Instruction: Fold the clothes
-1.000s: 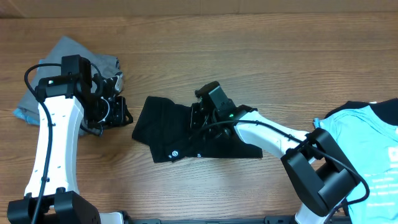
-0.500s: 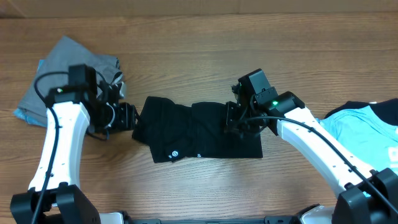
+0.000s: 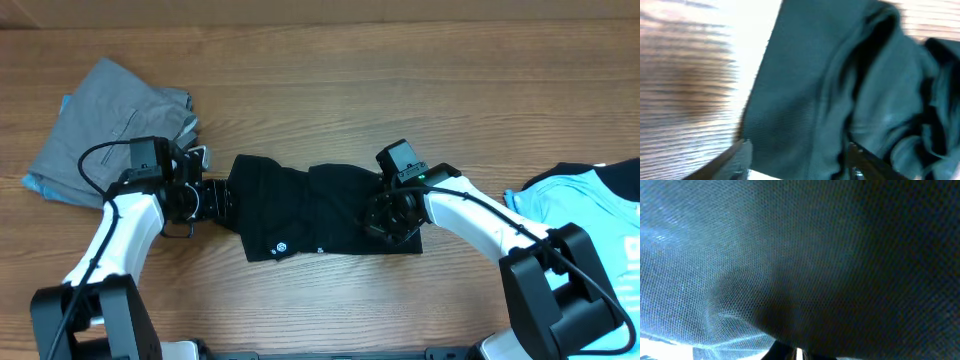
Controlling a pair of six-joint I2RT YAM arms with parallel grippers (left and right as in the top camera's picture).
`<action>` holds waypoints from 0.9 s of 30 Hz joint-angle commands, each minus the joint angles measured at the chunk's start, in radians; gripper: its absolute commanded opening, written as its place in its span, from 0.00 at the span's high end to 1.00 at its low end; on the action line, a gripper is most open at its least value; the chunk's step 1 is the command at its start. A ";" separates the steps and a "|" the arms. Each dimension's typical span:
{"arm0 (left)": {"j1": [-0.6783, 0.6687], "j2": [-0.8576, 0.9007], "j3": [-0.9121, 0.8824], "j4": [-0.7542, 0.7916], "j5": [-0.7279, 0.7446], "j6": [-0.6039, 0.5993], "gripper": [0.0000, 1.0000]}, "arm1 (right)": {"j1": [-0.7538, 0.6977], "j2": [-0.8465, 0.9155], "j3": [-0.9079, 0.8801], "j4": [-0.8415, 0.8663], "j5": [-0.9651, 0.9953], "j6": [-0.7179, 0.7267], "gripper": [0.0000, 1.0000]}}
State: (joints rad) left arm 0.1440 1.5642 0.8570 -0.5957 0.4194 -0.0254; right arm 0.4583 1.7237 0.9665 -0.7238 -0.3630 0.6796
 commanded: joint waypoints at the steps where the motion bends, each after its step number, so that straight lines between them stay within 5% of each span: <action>1: -0.003 0.093 -0.019 0.026 -0.064 -0.023 0.33 | -0.003 0.001 -0.003 0.013 -0.008 0.009 0.92; 11: -0.032 0.306 -0.019 0.152 0.256 -0.010 0.29 | -0.003 0.001 -0.004 0.015 -0.008 0.009 0.93; 19: -0.133 0.378 -0.019 0.160 0.225 0.004 0.35 | -0.003 0.001 -0.004 0.015 -0.009 0.009 0.93; 21: -0.154 0.385 -0.019 0.163 0.220 0.004 0.45 | -0.003 0.001 -0.004 0.013 -0.008 0.009 0.93; 25: -0.164 0.384 -0.018 0.148 0.216 0.003 0.86 | -0.003 0.001 -0.003 0.004 -0.008 0.008 0.94; 27: -0.151 0.383 -0.011 0.127 0.217 -0.001 0.95 | -0.003 0.001 -0.003 -0.002 -0.008 0.008 0.96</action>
State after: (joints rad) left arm -0.0071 1.8881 0.8879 -0.4282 0.7734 -0.0242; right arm 0.4580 1.7237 0.9665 -0.7227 -0.3664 0.6807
